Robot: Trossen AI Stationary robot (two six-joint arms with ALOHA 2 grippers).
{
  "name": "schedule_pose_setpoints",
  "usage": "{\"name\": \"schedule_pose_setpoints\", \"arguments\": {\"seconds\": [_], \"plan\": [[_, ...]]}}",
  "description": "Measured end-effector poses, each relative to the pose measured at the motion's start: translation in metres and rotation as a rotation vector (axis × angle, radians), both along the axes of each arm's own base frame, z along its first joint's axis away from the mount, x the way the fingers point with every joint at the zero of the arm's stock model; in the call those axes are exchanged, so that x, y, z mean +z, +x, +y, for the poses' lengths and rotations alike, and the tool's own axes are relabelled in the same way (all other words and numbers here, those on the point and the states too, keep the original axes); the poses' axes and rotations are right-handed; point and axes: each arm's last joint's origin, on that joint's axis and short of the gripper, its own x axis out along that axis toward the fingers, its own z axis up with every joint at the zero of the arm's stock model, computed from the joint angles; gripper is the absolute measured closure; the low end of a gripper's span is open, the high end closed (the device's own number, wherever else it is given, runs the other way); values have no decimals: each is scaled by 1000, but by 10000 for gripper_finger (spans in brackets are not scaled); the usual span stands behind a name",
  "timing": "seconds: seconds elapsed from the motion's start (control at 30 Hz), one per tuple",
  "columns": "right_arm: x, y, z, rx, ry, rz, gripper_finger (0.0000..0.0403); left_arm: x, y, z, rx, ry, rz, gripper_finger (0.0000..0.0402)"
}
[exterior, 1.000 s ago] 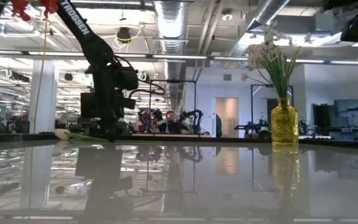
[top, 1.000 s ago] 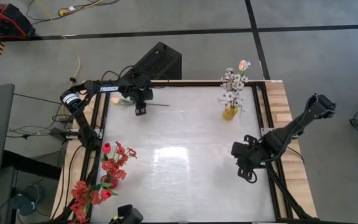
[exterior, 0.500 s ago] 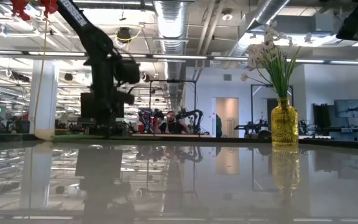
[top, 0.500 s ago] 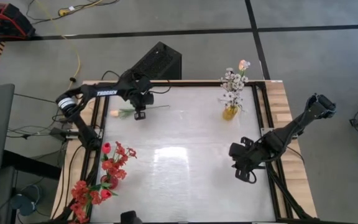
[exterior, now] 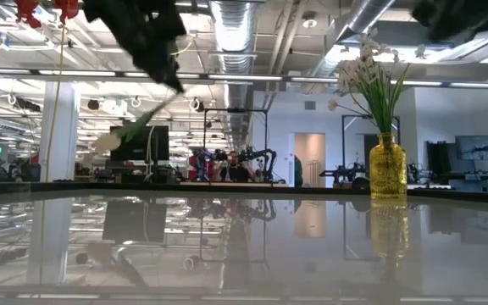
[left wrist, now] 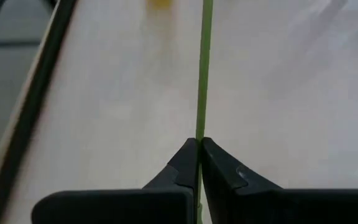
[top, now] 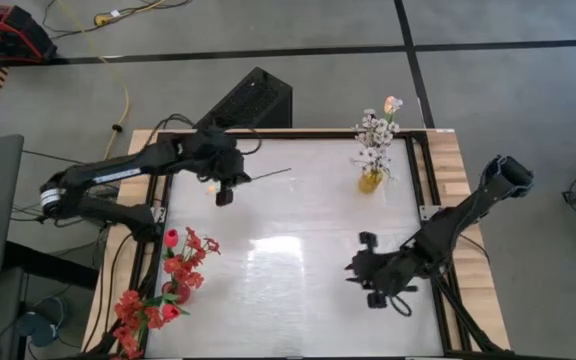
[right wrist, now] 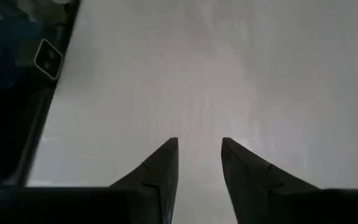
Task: Sort flowers into vase by color
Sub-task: Put the white tulip into the yellow vase
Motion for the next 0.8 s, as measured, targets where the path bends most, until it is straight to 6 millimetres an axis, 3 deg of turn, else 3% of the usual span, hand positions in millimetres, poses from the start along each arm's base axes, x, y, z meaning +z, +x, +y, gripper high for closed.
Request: {"name": "schedule_pose_setpoints", "arguments": {"seconds": [0.2,0.4,0.63,0.8], "plan": [[-2,44,2,204,-274,-183,268,34,-3,-22,-3,-286,-271,401],[18,92,-5,243,-693,-234,278,40,1,-38,-5,-466,-305,401],[32,147,-22,167,-1240,-91,267,31,17,-53,9,-513,-258,401],[20,179,-27,145,-1565,138,234,23,27,-54,23,-518,-235,401]]}}
